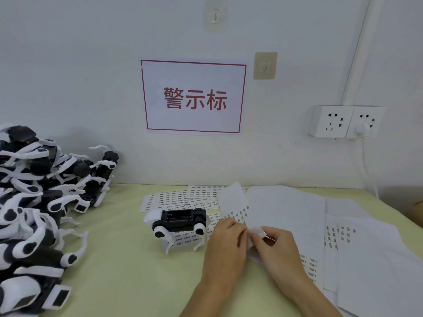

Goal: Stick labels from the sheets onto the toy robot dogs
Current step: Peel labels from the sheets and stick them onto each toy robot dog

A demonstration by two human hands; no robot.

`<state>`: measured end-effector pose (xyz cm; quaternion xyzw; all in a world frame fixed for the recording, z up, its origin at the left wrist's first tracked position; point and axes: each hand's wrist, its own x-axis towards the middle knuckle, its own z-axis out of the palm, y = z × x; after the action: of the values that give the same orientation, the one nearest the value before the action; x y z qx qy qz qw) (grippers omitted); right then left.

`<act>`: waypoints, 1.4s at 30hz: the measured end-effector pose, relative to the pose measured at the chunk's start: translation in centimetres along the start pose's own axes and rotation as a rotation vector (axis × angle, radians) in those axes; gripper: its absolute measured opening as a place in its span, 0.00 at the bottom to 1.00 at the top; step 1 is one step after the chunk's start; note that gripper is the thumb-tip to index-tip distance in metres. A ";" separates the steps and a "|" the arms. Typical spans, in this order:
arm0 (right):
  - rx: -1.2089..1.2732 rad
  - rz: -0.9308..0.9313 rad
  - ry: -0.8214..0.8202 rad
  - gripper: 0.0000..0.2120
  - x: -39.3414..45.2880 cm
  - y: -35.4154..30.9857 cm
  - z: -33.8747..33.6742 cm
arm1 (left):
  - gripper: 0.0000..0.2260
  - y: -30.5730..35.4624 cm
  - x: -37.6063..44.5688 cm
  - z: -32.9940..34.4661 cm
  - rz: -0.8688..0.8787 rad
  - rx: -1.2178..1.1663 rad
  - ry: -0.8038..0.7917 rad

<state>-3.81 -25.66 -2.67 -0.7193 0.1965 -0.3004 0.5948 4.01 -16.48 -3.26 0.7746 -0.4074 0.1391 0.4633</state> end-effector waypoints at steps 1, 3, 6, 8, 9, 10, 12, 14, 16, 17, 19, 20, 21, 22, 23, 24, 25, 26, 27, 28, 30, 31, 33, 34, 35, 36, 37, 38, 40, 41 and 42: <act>0.011 0.005 -0.005 0.16 0.0 0.0 0.0 | 0.08 0.0 0.0 0.1 0.001 0.004 0.002; 0.045 0.018 -0.022 0.16 0.0 -0.1 0.0 | 0.07 0.0 0.0 0.2 0.001 0.015 -0.001; 0.072 0.028 -0.036 0.16 -0.1 -0.3 0.2 | 0.06 0.0 0.0 0.2 -0.021 0.019 -0.004; 0.079 0.047 -0.015 0.16 -0.1 -0.3 0.1 | 0.05 0.0 0.0 0.2 -0.015 0.010 0.010; 0.076 0.055 -0.001 0.15 -0.1 -0.3 0.1 | 0.05 0.1 0.0 0.2 -0.007 0.008 0.012; 0.062 0.056 0.012 0.15 0.0 -0.2 0.1 | 0.05 0.1 -0.1 0.2 0.002 0.005 0.010; -0.019 0.027 0.028 0.15 0.1 0.1 0.0 | 0.07 -0.1 -0.1 0.2 0.013 -0.001 -0.007; -0.102 -0.017 0.034 0.17 0.1 0.2 -0.1 | 0.08 -0.2 0.0 0.2 0.005 0.000 -0.033; -0.121 -0.033 0.030 0.19 0.1 0.2 -0.1 | 0.09 -0.3 0.1 0.2 -0.009 0.005 -0.053; -0.129 -0.039 0.029 0.19 0.1 0.2 -0.1 | 0.09 -0.3 0.1 0.2 -0.016 0.007 -0.056; -0.147 -0.050 0.030 0.19 0.1 0.4 -0.1 | 0.09 -0.4 0.1 0.2 -0.024 0.009 -0.056; -0.149 -0.051 0.031 0.18 0.2 0.4 -0.1 | 0.09 -0.4 0.1 0.2 -0.026 0.008 -0.055; -0.151 -0.050 0.029 0.17 0.2 0.4 -0.1 | 0.09 -0.4 0.1 0.2 -0.026 0.007 -0.054; -0.151 -0.050 0.027 0.17 0.2 0.4 -0.1 | 0.09 -0.4 0.1 0.2 -0.024 0.007 -0.053; -0.151 -0.050 0.027 0.16 0.2 0.5 -0.1 | 0.09 -0.4 0.1 0.2 -0.023 0.006 -0.051; -0.152 -0.051 0.029 0.17 0.3 0.5 -0.1 | 0.09 -0.4 0.1 0.3 -0.022 0.002 -0.048; -0.155 -0.053 0.031 0.17 0.3 0.5 -0.1 | 0.09 -0.4 0.1 0.3 -0.021 -0.003 -0.044; -0.158 -0.055 0.032 0.18 0.3 0.5 -0.1 | 0.09 -0.4 0.1 0.3 -0.019 -0.008 -0.039; -0.163 -0.057 0.032 0.18 0.3 0.6 -0.2 | 0.09 -0.4 0.1 0.3 -0.017 -0.011 -0.035; -0.166 -0.059 0.030 0.19 0.3 0.6 -0.2 | 0.09 -0.4 0.0 0.2 -0.016 -0.015 -0.030; -0.167 -0.061 0.030 0.19 0.3 0.6 -0.1 | 0.08 -0.4 0.1 0.2 -0.013 -0.017 -0.020; -0.167 -0.063 0.033 0.19 0.3 0.6 -0.1 | 0.08 -0.3 0.1 0.1 -0.009 -0.015 -0.013; -0.168 -0.067 0.041 0.19 0.3 0.7 -0.1 | 0.07 -0.3 0.1 0.1 -0.005 -0.018 -0.007; -0.168 -0.066 0.044 0.18 0.3 0.7 0.0 | 0.07 -0.3 0.1 0.2 -0.009 -0.023 -0.008; -0.164 -0.063 0.047 0.17 0.4 0.7 0.0 | 0.07 -0.3 0.1 0.2 -0.017 -0.034 -0.006; -0.159 -0.060 0.052 0.15 0.4 0.7 -0.1 | 0.07 -0.3 0.2 0.2 -0.029 -0.051 -0.002; -0.156 -0.056 0.057 0.14 0.4 0.8 -0.1 | 0.06 -0.3 0.2 0.2 -0.044 -0.070 0.002; -0.154 -0.050 0.062 0.12 0.4 0.9 -0.1 | 0.06 -0.3 0.2 0.2 -0.057 -0.084 0.003; -0.152 -0.039 0.071 0.11 0.5 0.9 -0.1 | 0.05 -0.4 0.2 0.2 -0.063 -0.094 0.003; -0.149 -0.035 0.073 0.11 0.5 1.0 -0.1 | 0.05 -0.3 0.2 0.3 -0.060 -0.096 0.001; -0.147 -0.034 0.073 0.11 0.5 1.0 -0.1 | 0.04 -0.3 0.2 0.3 -0.059 -0.095 -0.001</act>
<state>-3.42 -26.27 -3.49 -0.7526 0.2274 -0.3214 0.5278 4.36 -16.77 -3.52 0.7634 -0.3907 0.1055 0.5034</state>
